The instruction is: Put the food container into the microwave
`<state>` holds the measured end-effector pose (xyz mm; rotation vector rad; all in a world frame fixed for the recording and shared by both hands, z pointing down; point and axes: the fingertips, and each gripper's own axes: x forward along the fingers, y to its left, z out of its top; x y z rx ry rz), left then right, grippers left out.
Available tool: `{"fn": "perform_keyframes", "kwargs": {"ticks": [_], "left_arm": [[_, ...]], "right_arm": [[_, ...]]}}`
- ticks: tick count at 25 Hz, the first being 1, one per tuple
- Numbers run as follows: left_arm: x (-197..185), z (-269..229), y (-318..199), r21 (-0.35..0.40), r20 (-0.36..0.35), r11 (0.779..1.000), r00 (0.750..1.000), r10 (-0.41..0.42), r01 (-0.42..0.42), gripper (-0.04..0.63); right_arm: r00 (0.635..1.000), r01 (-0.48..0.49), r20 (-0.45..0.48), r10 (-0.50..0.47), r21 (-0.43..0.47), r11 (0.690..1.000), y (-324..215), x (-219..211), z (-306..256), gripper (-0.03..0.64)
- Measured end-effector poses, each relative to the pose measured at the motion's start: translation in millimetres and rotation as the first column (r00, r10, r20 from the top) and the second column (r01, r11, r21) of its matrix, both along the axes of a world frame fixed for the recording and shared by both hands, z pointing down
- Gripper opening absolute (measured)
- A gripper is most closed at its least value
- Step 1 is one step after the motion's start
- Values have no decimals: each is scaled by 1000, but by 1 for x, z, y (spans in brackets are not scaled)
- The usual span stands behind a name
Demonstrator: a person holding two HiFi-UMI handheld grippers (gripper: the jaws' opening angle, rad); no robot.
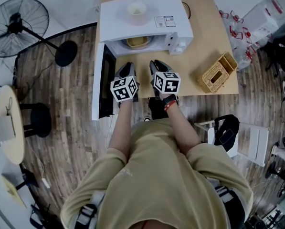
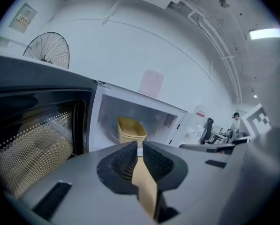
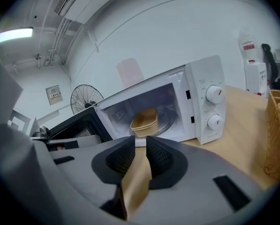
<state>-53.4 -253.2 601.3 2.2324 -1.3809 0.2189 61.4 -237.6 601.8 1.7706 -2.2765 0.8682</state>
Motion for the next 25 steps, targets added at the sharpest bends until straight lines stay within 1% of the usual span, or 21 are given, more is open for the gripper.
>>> {"fn": "perform_keyframes", "kwargs": {"ticks": [5, 9, 14, 16, 20, 25], "left_arm": [[-4, 1, 9, 6, 31, 1000, 999, 11, -12, 38], [-2, 3, 15, 3, 55, 999, 998, 34, -34, 23], [-1, 4, 17, 7, 112, 998, 992, 63, -64, 20], [-1, 4, 16, 7, 123, 998, 990, 66, -68, 20], [0, 4, 14, 2, 109, 998, 992, 61, -62, 20], [0, 3, 9, -9, 58, 999, 997, 48, -48, 20]], "right_arm": [[1000, -18, -12, 18, 10, 1000, 11, -1, -1, 60], [999, -26, -28, 27, 24, 999, 13, 0, -5, 46], [999, -29, -43, 31, 39, 999, 13, -1, -10, 35], [998, -28, -50, 30, 45, 999, 12, -1, -13, 31], [998, -22, -64, 25, 50, 998, 10, 0, -15, 28], [997, -25, -72, 28, 47, 999, 5, 2, -14, 28]]}}
